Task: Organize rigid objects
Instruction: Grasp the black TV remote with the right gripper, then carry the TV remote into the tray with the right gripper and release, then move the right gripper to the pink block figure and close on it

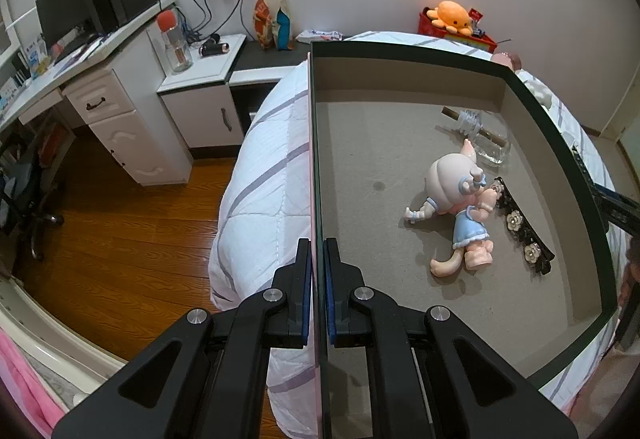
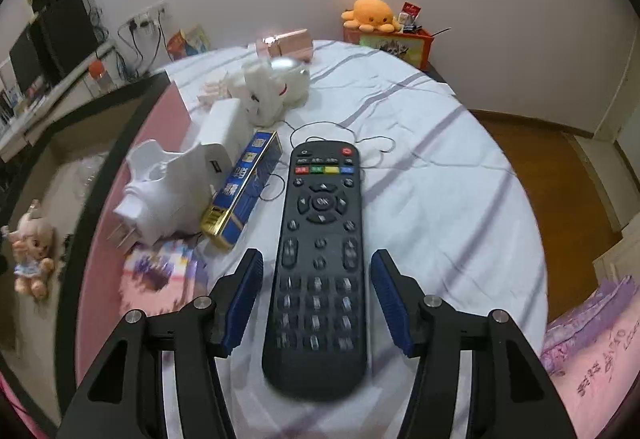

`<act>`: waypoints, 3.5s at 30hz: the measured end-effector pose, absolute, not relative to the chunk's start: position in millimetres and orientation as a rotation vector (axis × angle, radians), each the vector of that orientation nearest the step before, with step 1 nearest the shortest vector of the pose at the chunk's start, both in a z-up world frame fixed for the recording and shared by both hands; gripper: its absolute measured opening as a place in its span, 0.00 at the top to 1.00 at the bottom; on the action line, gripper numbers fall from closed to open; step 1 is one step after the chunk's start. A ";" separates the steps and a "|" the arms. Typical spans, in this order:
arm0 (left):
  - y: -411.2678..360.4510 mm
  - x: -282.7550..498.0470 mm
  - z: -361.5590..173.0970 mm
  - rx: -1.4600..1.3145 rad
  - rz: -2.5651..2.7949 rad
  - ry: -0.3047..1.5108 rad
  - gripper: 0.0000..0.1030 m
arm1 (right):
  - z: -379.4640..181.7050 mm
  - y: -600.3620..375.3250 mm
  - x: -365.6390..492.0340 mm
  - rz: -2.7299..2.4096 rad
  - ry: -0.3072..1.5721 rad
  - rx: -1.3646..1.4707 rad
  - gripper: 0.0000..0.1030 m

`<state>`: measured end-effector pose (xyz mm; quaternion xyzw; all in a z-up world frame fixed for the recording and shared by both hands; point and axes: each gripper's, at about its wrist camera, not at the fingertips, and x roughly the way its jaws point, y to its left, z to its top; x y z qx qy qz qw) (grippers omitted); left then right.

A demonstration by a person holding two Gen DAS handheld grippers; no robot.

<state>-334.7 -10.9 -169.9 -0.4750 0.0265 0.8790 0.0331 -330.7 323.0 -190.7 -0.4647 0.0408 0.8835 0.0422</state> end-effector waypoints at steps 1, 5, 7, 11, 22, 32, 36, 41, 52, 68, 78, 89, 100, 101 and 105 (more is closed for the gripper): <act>-11.0 -335.0 -170.0 -1.463 2.705 0.082 0.95 | -194.4 321.1 -334.7 2.697 0.093 -1.430 0.45; -12.1 -334.2 -169.9 -1.460 2.704 0.083 0.95 | -191.1 317.6 -332.6 2.717 0.063 -1.429 0.57; -13.2 -333.9 -170.4 -1.457 2.701 0.082 0.95 | -187.8 319.8 -327.5 2.735 0.100 -1.412 0.57; -12.6 -333.8 -172.1 -1.457 2.696 0.085 0.95 | -171.3 323.8 -313.2 2.781 0.190 -1.350 0.57; -11.2 -333.6 -172.0 -1.457 2.700 0.075 0.95 | -94.6 242.9 -295.9 3.046 0.067 -1.225 0.57; -11.8 -332.7 -171.9 -1.455 2.702 0.079 0.95 | -136.1 163.5 -325.8 3.036 -0.087 -1.536 0.57; -12.3 -332.5 -171.7 -1.452 2.703 0.082 0.95 | -153.7 144.8 -330.7 2.985 -0.167 -1.632 0.57; -12.6 -332.7 -172.0 -1.449 2.702 0.086 0.95 | -163.6 131.1 -332.0 2.958 -0.190 -1.677 0.57; -10.7 -333.5 -172.6 -1.448 2.699 0.088 0.95 | -153.8 124.2 -324.8 3.034 -0.078 -1.653 0.47; -9.1 -334.3 -172.5 -1.453 2.706 0.082 0.95 | -106.6 272.4 -279.5 2.854 0.025 -1.278 0.26; -6.8 -333.4 -172.1 -1.464 2.715 0.100 0.95 | -158.3 285.9 -280.6 2.830 0.063 -1.508 0.26; -5.6 -333.8 -172.0 -1.471 2.719 0.117 0.95 | -179.7 285.6 -298.5 2.889 0.136 -1.659 0.26; -5.6 -333.9 -172.4 -1.473 2.721 0.128 0.95 | -169.7 308.6 -296.3 2.814 0.108 -1.513 0.24; -5.6 -333.9 -172.4 -1.473 2.721 0.129 0.95 | -168.9 306.0 -296.7 2.844 0.126 -1.526 0.24; -5.1 -334.3 -172.4 -1.474 2.721 0.129 0.95 | -175.2 294.7 -301.6 2.880 0.086 -1.589 0.24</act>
